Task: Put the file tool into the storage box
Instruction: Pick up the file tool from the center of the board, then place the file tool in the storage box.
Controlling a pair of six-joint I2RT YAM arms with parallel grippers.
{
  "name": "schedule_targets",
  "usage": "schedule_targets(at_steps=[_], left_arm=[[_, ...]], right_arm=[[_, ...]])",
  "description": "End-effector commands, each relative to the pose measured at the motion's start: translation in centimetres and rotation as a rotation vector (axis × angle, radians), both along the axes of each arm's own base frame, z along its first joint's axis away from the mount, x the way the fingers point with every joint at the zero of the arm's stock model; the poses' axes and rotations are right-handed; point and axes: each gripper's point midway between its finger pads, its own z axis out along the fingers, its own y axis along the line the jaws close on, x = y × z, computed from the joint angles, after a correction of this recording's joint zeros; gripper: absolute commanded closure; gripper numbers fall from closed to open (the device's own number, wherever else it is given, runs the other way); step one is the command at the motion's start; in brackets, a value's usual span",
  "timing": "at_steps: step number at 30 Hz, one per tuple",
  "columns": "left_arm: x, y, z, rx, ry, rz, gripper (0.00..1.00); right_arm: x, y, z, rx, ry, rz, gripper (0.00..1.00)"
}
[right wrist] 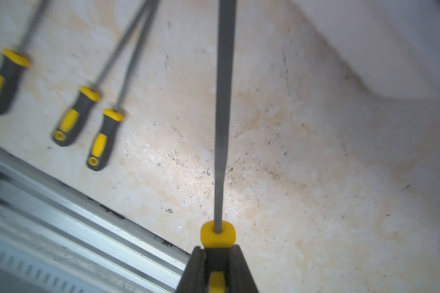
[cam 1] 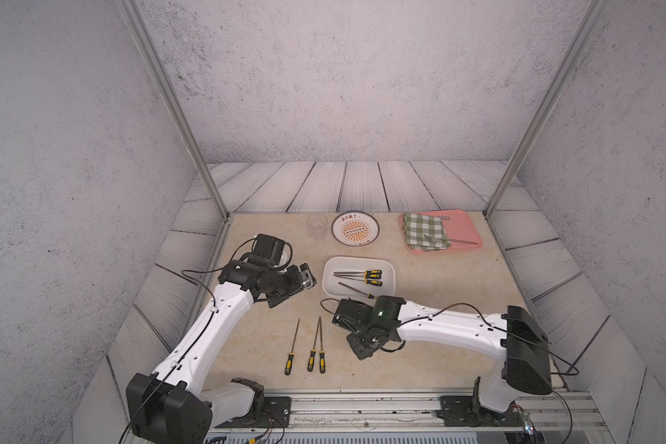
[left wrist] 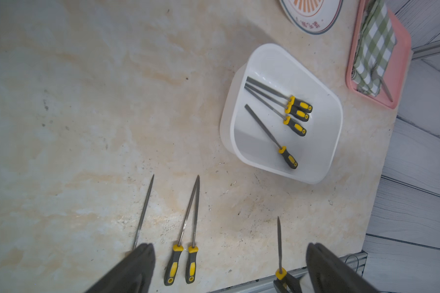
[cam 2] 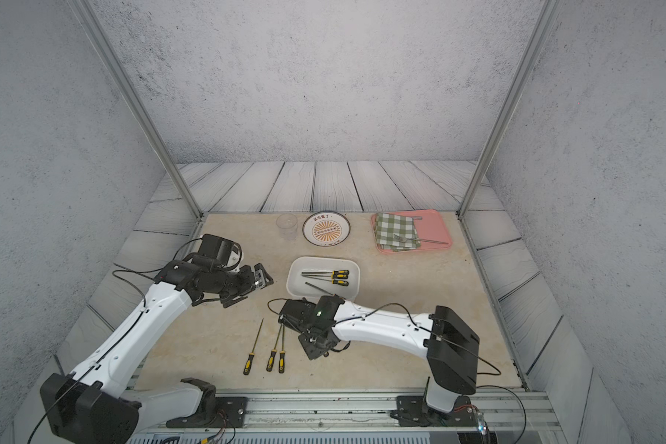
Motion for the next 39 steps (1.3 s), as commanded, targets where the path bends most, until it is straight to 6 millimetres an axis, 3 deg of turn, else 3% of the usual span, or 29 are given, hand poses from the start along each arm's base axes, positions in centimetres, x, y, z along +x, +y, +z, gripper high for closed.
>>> schedule_targets(at_steps=[1, 4, 6, 13, 18, 24, 31, 39], left_arm=[[0.0, -0.2, 1.0, -0.008, -0.023, -0.01, 0.02], [0.0, -0.7, 1.2, -0.033, -0.026, -0.032, 0.02], [-0.2, -1.5, 1.4, -0.074, -0.035, -0.068, 0.02], [-1.2, -2.4, 2.4, -0.145, -0.081, -0.116, 0.02], [-2.3, -1.5, 1.1, -0.088, -0.04, -0.126, 0.02], [-3.0, -1.3, -0.4, -0.072, -0.028, -0.147, 0.02], [-2.6, -0.7, -1.8, -0.04, 0.011, -0.098, 0.02], [-1.3, 0.3, -2.2, 0.022, 0.019, -0.036, 0.02]], right_arm=[[3.1, -1.5, 4.7, 0.015, -0.133, 0.097, 0.88], [5.8, -1.5, 6.4, 0.08, -0.148, 0.165, 0.87], [7.3, -1.6, 6.2, 0.098, -0.149, 0.237, 0.87], [13.2, -1.0, 2.2, 0.02, -0.189, 0.386, 0.91], [16.7, -0.3, -0.9, -0.056, -0.14, 0.436, 0.93], [21.9, -0.6, -3.5, -0.186, -0.279, 0.39, 0.93], [23.5, -1.0, -6.6, -0.217, -0.248, 0.402, 0.94], [22.5, -1.1, -8.3, -0.199, -0.229, 0.477, 0.94]])
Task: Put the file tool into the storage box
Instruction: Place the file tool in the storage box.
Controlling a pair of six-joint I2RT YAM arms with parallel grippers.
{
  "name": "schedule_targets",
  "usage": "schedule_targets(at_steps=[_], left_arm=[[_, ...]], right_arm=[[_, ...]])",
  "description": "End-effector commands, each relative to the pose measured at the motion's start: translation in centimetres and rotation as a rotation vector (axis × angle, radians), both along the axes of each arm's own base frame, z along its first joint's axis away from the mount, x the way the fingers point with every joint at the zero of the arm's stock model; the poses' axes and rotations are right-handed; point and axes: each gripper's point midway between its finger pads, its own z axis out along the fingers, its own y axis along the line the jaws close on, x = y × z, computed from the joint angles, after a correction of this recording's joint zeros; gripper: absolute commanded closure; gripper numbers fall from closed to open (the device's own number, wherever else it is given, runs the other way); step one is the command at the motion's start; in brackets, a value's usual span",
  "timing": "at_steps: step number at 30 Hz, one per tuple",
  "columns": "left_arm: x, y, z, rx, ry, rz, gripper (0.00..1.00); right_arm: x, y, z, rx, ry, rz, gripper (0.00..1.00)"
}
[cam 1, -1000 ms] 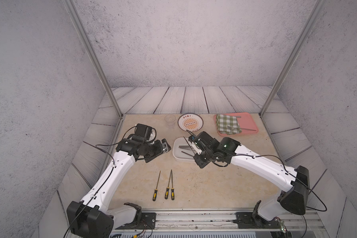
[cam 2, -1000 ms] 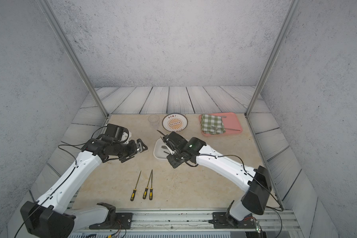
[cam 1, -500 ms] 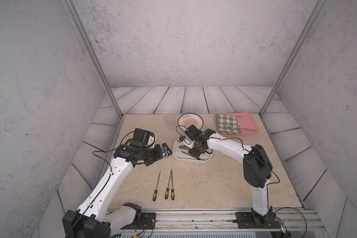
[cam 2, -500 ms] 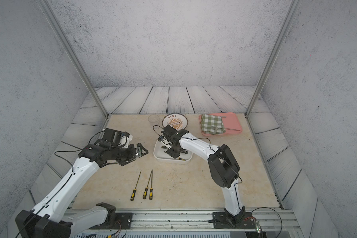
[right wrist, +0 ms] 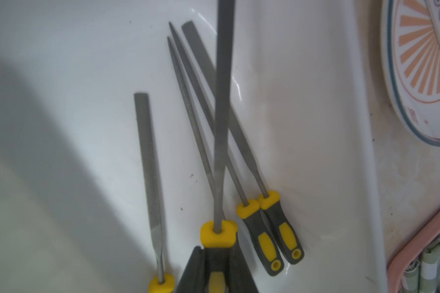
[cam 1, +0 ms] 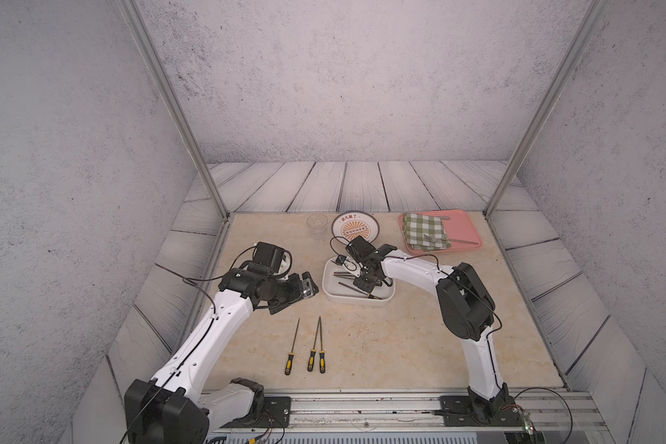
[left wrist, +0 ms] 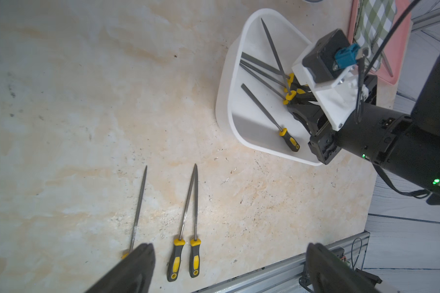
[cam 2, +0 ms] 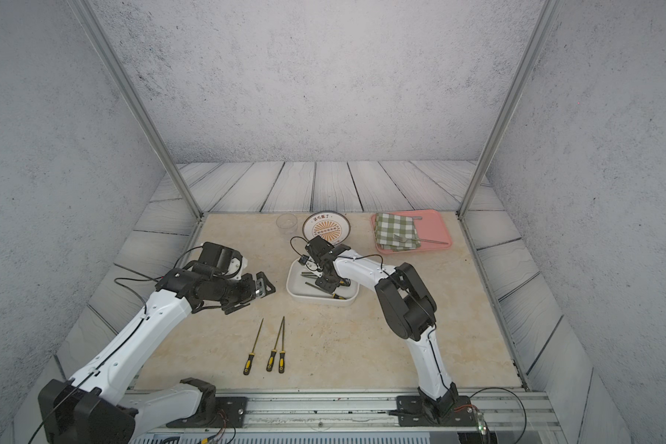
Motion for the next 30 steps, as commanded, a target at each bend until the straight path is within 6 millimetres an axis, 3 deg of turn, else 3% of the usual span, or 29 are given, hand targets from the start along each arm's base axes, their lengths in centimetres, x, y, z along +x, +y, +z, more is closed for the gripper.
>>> schedule_targets(at_steps=[1, 8, 15, 20, 30], left_arm=[[0.5, 0.5, 0.2, 0.031, -0.012, 0.034, 0.02], [0.4, 0.4, -0.1, 0.014, 0.01, 0.061, 0.02], [0.7, 0.6, 1.1, 0.005, -0.012, 0.089, 0.02], [0.5, 0.7, 0.9, 0.009, 0.005, 0.098, 0.02], [0.5, 1.1, 1.3, 0.019, -0.015, 0.112, 0.02]], right_arm=[[-0.1, 0.2, 0.2, 0.013, -0.004, 0.032, 0.94], [-0.7, -0.4, -0.9, -0.02, 0.014, 0.062, 0.94], [-0.4, -1.0, -1.7, -0.052, 0.008, 0.022, 0.84], [0.1, -1.1, -1.2, -0.053, -0.009, -0.011, 0.68], [1.3, -1.4, 1.4, -0.055, -0.096, -0.028, 0.63]])
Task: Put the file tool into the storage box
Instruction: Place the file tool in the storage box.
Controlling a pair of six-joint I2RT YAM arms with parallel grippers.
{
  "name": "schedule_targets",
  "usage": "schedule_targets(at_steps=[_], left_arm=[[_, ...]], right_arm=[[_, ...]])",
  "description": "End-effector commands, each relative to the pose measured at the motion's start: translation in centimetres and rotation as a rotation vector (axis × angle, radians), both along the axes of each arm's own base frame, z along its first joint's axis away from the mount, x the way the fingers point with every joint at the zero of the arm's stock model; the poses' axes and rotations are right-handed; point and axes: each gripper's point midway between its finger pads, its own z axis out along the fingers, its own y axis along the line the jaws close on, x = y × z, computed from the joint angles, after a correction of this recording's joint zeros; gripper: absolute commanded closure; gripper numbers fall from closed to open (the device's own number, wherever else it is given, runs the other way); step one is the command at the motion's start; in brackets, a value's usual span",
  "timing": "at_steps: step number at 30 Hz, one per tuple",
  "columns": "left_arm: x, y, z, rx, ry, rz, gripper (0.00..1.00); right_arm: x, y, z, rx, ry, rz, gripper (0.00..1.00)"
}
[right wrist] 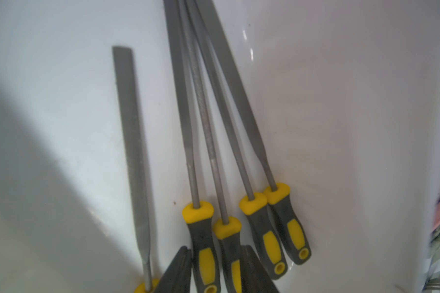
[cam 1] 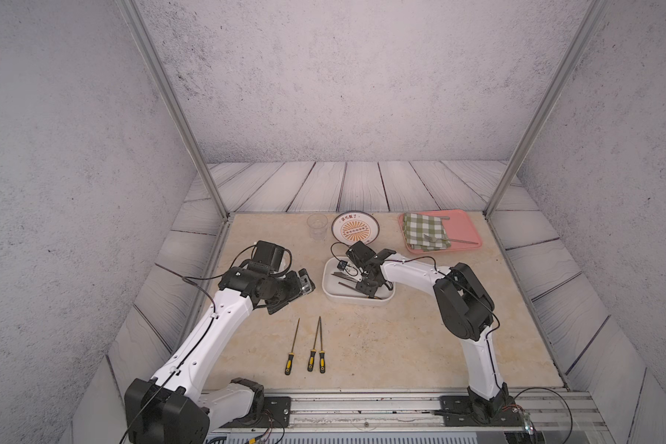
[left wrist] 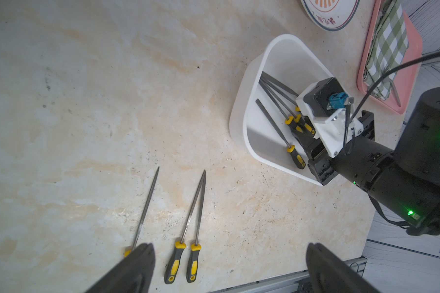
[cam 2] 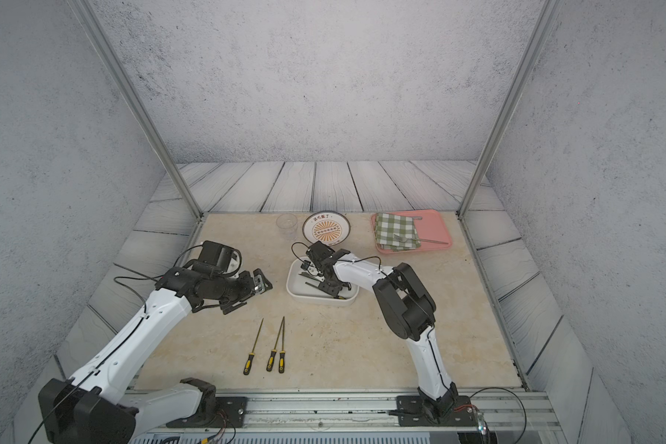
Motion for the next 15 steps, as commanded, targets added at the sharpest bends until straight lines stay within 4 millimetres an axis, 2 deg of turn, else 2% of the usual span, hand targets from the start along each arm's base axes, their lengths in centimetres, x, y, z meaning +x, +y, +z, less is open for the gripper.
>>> schedule_targets(at_steps=[1, 5, 7, 11, 15], left_arm=[[0.0, 0.3, 1.2, 0.008, -0.032, 0.006, 0.02], [-0.1, 0.4, 1.0, 0.025, -0.03, -0.005, 0.01], [0.0, 0.5, 0.7, 0.039, -0.025, -0.014, 0.02], [0.2, 0.4, 0.3, 0.054, -0.01, -0.035, 0.02], [0.9, -0.1, -0.1, 0.05, 0.007, -0.049, 0.02]], right_arm=[[1.2, 0.1, 2.8, 0.017, -0.071, -0.021, 0.63], [1.5, -0.3, 3.8, 0.023, -0.1, -0.044, 0.64], [1.8, -0.5, 5.1, 0.04, -0.122, -0.067, 0.64], [1.6, -0.5, 8.8, 0.12, -0.152, -0.129, 0.64], [0.9, -1.2, 13.0, 0.222, -0.169, -0.27, 0.63]])
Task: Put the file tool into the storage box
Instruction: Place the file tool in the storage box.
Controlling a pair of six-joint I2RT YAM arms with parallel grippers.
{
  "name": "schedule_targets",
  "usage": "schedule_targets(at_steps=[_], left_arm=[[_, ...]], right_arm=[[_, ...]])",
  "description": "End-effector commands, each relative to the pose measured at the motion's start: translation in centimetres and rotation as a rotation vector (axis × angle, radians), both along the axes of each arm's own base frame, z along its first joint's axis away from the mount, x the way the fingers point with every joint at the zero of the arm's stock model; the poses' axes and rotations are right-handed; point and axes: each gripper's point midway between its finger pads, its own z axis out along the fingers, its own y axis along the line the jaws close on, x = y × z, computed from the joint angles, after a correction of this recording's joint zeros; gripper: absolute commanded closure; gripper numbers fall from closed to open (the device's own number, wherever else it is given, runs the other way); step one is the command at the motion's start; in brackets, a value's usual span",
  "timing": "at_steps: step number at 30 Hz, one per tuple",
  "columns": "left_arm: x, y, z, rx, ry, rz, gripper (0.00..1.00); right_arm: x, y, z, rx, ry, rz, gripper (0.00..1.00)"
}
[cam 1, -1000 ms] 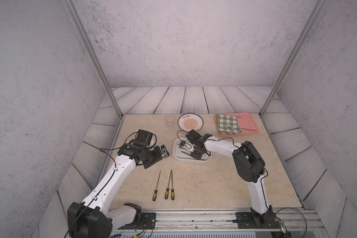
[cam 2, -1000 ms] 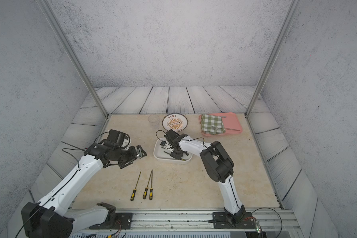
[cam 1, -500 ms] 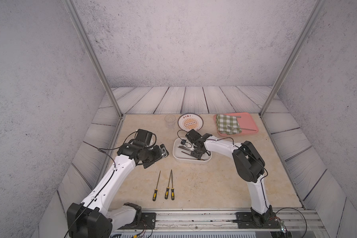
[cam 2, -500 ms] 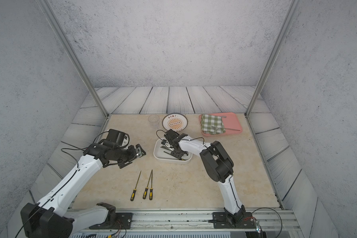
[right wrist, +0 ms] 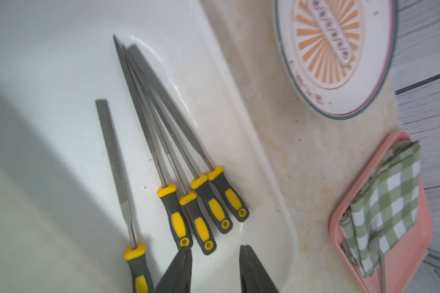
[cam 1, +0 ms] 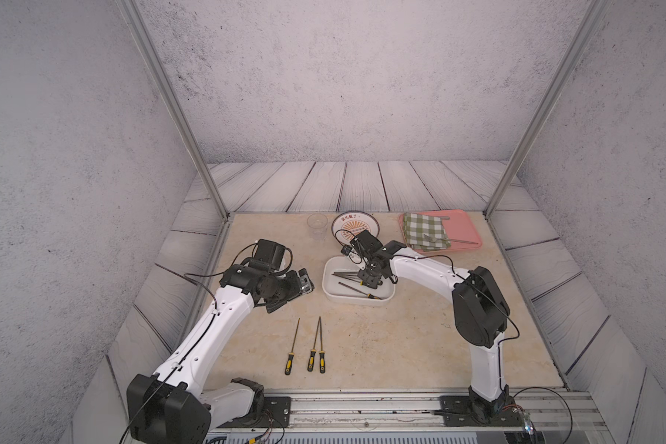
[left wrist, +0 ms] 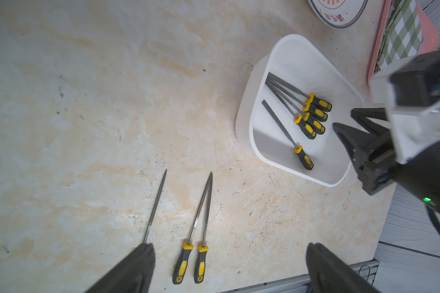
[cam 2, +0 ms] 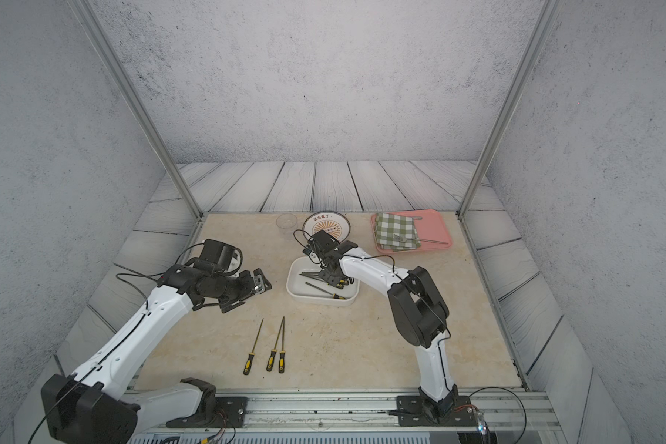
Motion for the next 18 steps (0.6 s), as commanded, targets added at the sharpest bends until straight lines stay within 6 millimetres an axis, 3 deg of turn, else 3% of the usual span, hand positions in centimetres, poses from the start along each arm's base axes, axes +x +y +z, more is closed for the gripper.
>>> schedule_targets(at_steps=[1, 4, 7, 13, 18], left_arm=[[0.7, -0.4, 0.4, 0.004, -0.004, -0.028, 0.01], [1.5, -0.6, 1.3, -0.013, -0.016, -0.015, 0.02], [2.5, -0.8, 1.5, -0.04, -0.064, 0.021, 0.02], [1.9, 0.8, -0.1, -0.039, -0.029, 0.099, 0.02], [0.4, 2.4, -2.0, -0.023, 0.012, 0.142, 0.01]], right_arm=[[-0.8, -1.0, 5.7, 0.138, -0.03, -0.165, 0.62], [-3.1, -0.8, 7.7, 0.283, 0.036, -0.24, 0.52], [-5.8, -0.8, 8.5, 0.441, 0.118, -0.322, 0.49], [-11.5, -0.4, 6.4, 0.645, 0.345, -0.473, 0.48], [-16.6, 1.1, 4.0, 0.606, 0.442, -0.441, 0.47]])
